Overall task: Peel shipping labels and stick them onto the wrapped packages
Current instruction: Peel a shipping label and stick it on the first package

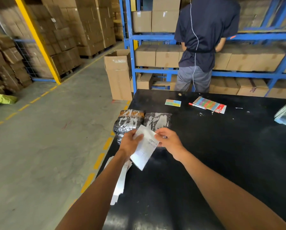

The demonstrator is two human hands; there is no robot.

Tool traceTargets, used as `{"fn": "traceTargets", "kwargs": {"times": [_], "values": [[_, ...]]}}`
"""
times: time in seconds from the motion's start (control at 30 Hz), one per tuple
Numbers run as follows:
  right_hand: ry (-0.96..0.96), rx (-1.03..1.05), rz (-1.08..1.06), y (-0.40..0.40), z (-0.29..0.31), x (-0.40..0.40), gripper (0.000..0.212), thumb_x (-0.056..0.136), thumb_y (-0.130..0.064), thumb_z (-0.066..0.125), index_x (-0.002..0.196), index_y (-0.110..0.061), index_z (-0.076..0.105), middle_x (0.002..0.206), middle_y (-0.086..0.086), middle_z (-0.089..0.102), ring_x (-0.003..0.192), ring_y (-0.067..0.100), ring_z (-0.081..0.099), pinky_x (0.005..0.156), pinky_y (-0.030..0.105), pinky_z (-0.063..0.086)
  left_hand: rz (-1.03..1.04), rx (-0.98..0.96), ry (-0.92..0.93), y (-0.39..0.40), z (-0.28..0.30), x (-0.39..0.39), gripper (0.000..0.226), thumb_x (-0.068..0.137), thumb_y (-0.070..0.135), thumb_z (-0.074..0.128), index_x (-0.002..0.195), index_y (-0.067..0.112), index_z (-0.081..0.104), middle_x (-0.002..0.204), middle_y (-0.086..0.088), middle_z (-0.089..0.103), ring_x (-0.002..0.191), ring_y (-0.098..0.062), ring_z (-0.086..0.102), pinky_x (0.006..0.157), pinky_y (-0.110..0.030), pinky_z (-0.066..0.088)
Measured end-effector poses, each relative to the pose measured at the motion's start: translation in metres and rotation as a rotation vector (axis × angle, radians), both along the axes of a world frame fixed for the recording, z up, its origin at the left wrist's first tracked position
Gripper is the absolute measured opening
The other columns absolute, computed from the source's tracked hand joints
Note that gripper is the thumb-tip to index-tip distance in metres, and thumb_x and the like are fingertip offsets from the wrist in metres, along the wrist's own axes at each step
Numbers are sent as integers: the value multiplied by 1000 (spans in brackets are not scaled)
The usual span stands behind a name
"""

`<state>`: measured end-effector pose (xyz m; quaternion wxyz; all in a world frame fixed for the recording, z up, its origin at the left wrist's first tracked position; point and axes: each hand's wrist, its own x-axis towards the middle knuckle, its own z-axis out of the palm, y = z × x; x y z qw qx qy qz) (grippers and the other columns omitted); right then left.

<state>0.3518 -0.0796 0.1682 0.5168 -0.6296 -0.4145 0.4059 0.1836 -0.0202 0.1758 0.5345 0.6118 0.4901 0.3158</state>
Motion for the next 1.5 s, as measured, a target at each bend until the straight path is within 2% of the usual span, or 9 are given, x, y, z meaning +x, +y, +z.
{"fn": "traceTargets", "kwargs": {"times": [0.2,0.33,0.43,0.57,0.73,0.97,1.23,1.37,1.5], "values": [[-95,40,60,19,7,10,12,91,-7,65,86,-16,61,101,7,69,93,23,68,65,24,56,-93,121,105,37,12,4,16,97,27,57,100,14,66,94,-6,68,78,-22,61,67,-28,47],[-60,67,107,30,7,17,14,93,-14,65,106,-13,67,91,7,70,75,14,64,59,22,51,-252,145,128,55,16,2,16,93,35,61,81,28,69,86,-2,70,77,-24,63,67,-31,47],[-81,89,138,40,9,18,15,92,-7,65,105,-2,71,73,2,67,59,5,57,56,19,47,-319,180,203,67,20,2,18,93,40,61,84,27,71,88,-5,73,74,-22,65,65,-28,48],[-34,110,120,56,8,15,13,92,-2,63,102,3,69,74,9,64,59,11,56,58,21,51,-263,341,239,91,18,8,15,93,32,63,88,21,71,88,-3,72,77,-26,67,68,-37,54],[-19,154,156,72,14,21,12,94,-2,59,100,-3,70,76,-1,72,64,12,63,62,23,53,-291,397,164,109,22,21,20,98,22,55,83,12,62,73,0,62,65,-14,55,60,-28,44],[-133,155,106,76,13,34,15,95,-6,59,106,0,68,90,14,73,65,18,68,56,22,50,-356,510,216,115,21,36,16,97,22,57,86,16,67,69,16,59,60,5,50,60,-13,40],[-208,143,79,75,11,42,11,93,-10,61,97,-7,71,90,6,75,68,22,69,56,22,49,-364,470,198,118,17,43,32,81,59,56,85,30,69,84,-25,66,67,-18,51,64,-29,41],[-209,142,85,75,12,43,12,93,-10,61,95,-11,73,87,3,76,68,21,69,58,26,48,-352,465,196,116,22,47,17,91,40,63,82,27,70,82,-26,65,63,-19,48,61,-30,39],[-187,139,79,76,12,42,12,92,-10,61,96,-8,72,84,2,75,68,22,68,57,25,47,-358,481,205,115,23,46,16,91,39,64,81,27,69,70,-26,57,58,-18,40,57,-28,34]]}}
